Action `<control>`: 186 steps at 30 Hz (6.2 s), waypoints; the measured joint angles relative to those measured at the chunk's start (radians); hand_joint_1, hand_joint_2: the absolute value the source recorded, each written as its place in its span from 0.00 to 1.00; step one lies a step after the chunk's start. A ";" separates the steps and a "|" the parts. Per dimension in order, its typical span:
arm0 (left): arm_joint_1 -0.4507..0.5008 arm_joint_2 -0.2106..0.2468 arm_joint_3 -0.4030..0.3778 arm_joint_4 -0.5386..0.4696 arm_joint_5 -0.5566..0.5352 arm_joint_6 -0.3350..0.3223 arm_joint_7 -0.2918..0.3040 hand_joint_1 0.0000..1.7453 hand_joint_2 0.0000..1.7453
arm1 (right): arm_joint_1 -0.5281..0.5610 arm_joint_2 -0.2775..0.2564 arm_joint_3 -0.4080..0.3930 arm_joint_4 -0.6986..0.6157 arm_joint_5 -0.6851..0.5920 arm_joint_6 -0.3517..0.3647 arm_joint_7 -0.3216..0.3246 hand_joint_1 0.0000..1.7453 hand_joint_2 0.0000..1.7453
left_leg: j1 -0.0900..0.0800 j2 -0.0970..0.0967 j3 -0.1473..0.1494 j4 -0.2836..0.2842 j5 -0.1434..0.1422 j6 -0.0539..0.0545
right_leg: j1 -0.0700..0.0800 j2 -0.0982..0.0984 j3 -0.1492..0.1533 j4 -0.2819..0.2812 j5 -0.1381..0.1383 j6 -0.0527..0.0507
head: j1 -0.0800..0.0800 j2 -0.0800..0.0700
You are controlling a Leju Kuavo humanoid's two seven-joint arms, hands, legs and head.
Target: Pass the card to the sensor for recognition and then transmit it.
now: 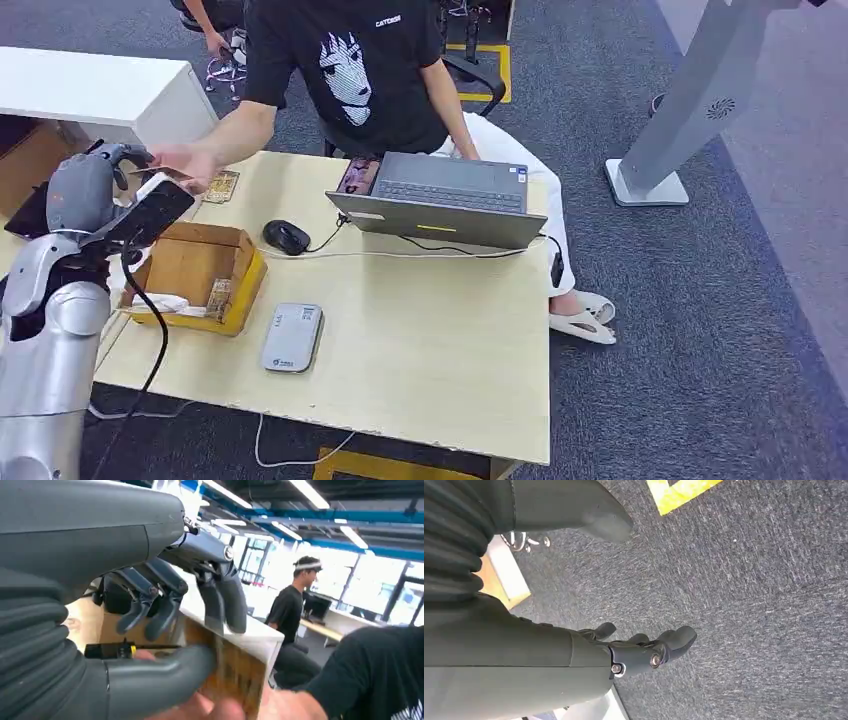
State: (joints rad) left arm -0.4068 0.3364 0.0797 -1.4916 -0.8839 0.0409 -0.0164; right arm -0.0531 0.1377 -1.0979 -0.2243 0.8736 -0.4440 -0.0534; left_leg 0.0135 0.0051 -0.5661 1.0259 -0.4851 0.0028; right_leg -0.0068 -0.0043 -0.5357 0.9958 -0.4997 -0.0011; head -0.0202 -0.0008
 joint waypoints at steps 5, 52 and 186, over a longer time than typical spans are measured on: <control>0.003 -0.022 0.000 -0.003 -0.013 0.026 -0.006 0.00 1.00 | -0.001 0.000 0.000 0.000 0.006 0.000 0.001 0.00 1.00 | 0.000 0.000 0.000 0.000 0.000 0.000 | 0.000 0.000 0.000 0.000 0.000 0.000 | 0.000 0.000; 0.660 -0.177 0.074 -0.449 -0.078 0.202 -0.204 0.00 1.00 | -0.004 0.007 -0.074 0.000 -0.018 -0.002 0.001 0.00 1.00 | 0.000 0.000 -0.001 0.000 -0.001 0.000 | 0.000 0.000 -0.001 0.000 0.000 0.000 | 0.000 0.000; 0.611 -0.150 0.166 -0.270 -0.347 0.084 -0.017 0.00 1.00 | -0.005 0.015 -0.119 0.000 0.027 0.010 0.011 0.00 1.00 | 0.000 0.000 -0.001 0.000 -0.001 0.000 | 0.000 0.000 -0.001 0.000 0.000 0.000 | 0.000 0.000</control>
State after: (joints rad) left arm 0.2043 0.1866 0.2453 -1.7613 -1.2307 0.1251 -0.0332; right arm -0.0580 0.1530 -1.2165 -0.2247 0.9010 -0.4337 -0.0423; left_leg 0.0133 0.0054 -0.5668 1.0257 -0.4858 0.0025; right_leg -0.0070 -0.0043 -0.5366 0.9954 -0.4999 -0.0010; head -0.0202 -0.0008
